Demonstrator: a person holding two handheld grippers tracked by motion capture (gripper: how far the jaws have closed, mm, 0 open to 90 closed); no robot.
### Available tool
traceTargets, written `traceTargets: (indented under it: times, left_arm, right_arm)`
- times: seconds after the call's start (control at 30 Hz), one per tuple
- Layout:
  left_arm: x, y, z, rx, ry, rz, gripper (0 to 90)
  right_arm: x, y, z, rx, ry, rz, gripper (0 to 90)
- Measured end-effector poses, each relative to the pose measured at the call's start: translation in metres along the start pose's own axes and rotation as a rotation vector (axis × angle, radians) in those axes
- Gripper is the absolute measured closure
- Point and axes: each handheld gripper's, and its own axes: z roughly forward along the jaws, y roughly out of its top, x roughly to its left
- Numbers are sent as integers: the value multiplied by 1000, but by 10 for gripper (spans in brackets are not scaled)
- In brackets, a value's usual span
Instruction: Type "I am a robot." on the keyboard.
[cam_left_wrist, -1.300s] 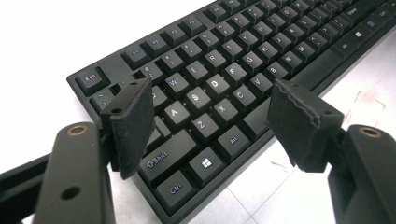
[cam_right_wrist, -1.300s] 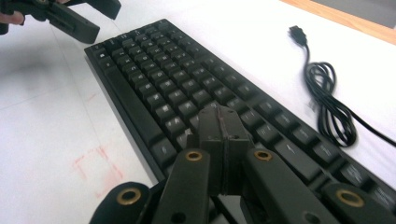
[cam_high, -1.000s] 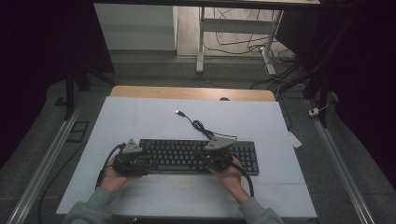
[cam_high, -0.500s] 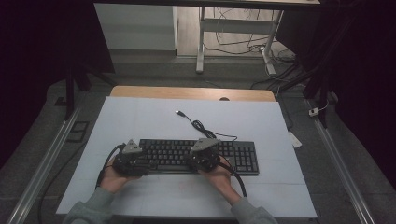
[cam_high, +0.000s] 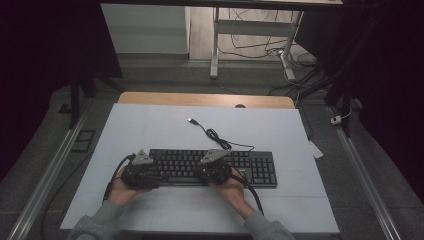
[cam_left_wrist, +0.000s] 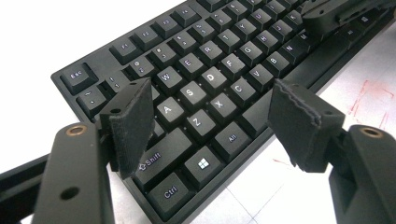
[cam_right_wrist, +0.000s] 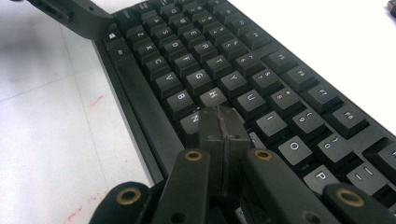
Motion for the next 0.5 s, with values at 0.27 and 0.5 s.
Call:
traceTargets:
  times: [0.27,0.5]
  left_arm:
    - [0,1,-1,-6,7,3,313]
    - [1,0,-1,-2,12,4,313]
  right_arm:
    - [1,-1,1,9,-12,-23,895]
    - [1,-2,3,23,-13,-19,896]
